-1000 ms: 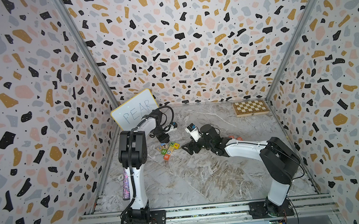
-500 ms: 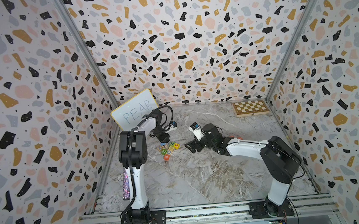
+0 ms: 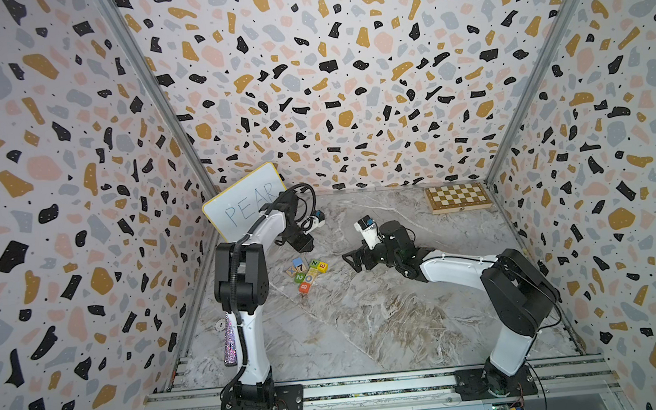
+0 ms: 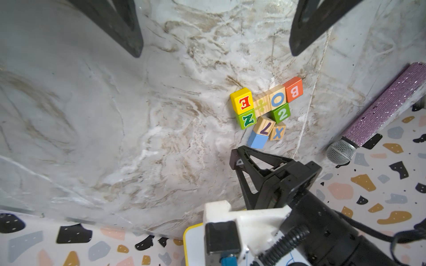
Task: Spell the uppercase word “pear” with letter blocks
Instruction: Pick up the letter block from the center of the board, then place the letter block at the center of the board.
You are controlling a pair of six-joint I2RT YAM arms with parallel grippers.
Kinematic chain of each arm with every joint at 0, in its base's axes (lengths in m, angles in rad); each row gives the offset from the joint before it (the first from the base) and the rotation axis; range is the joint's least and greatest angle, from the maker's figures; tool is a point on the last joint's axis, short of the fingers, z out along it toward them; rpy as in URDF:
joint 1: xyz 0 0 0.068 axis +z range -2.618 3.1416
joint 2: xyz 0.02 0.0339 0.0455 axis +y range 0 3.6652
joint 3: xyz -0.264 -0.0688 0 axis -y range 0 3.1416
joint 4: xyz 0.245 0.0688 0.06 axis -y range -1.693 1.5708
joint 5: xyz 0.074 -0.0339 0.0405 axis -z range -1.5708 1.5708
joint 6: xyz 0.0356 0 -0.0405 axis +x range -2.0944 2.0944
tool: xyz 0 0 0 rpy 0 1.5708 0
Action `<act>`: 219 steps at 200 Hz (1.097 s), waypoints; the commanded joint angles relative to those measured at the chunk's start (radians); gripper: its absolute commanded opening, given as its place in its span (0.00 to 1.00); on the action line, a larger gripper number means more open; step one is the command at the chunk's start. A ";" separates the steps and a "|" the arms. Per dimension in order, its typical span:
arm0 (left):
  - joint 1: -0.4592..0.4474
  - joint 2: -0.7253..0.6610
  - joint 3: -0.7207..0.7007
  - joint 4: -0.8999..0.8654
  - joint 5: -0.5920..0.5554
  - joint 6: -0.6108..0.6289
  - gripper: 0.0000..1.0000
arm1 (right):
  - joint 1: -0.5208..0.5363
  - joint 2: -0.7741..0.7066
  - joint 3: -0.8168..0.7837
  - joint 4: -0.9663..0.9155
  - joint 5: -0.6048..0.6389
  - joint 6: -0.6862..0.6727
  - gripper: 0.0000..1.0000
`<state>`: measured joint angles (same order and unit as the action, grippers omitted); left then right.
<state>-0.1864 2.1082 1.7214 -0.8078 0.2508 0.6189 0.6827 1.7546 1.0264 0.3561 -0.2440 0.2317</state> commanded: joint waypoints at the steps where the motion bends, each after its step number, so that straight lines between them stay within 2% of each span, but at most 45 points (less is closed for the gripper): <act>1: -0.036 -0.036 0.047 -0.005 -0.009 -0.120 0.15 | -0.008 -0.070 -0.027 0.036 0.040 0.052 0.99; 27: -0.104 -0.025 0.097 -0.015 -0.088 -0.202 0.14 | -0.021 -0.093 -0.055 0.048 0.073 0.053 1.00; 69: -0.170 0.006 0.168 -0.016 -0.095 -0.361 0.14 | -0.059 -0.117 -0.110 0.073 0.065 0.030 1.00; 113: -0.217 0.012 0.140 0.076 -0.145 -0.571 0.11 | -0.072 -0.102 -0.121 0.073 0.086 0.023 1.00; 166: -0.231 0.045 0.138 0.122 -0.198 -0.771 0.11 | -0.078 -0.105 -0.138 0.076 0.098 0.019 1.00; 219: -0.236 0.129 0.199 0.084 -0.216 -0.854 0.09 | -0.080 -0.100 -0.147 0.078 0.108 0.021 1.00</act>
<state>-0.4149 2.2063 1.8763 -0.7116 0.0628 -0.1627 0.6067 1.6779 0.8879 0.4217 -0.1505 0.2607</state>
